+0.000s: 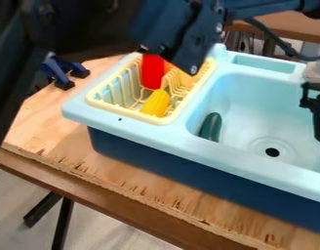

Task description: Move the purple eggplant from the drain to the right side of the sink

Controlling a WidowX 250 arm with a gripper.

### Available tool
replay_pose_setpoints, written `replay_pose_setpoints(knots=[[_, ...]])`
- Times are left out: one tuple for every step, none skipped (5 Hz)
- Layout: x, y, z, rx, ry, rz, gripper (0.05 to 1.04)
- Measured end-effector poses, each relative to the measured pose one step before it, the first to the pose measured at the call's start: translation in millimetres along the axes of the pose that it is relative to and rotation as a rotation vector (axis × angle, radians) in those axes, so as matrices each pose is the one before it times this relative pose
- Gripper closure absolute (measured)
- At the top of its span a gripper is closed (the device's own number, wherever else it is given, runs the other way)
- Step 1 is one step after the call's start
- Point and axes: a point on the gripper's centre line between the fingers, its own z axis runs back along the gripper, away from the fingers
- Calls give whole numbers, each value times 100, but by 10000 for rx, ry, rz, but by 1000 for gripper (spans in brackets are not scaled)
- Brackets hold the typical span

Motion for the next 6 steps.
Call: replay_pose_setpoints(knots=[[-510, 733, -1686, -92, 387, 190, 435], [159, 311, -35, -142, -4, 8, 435], [158, 317, -846, -388, 29, -199, 435], [328, -436, -81, -77, -261, -118, 369], [313, -459, -122, -19, 32, -150, 98], [13, 22, -85, -14, -376, 226, 79]])
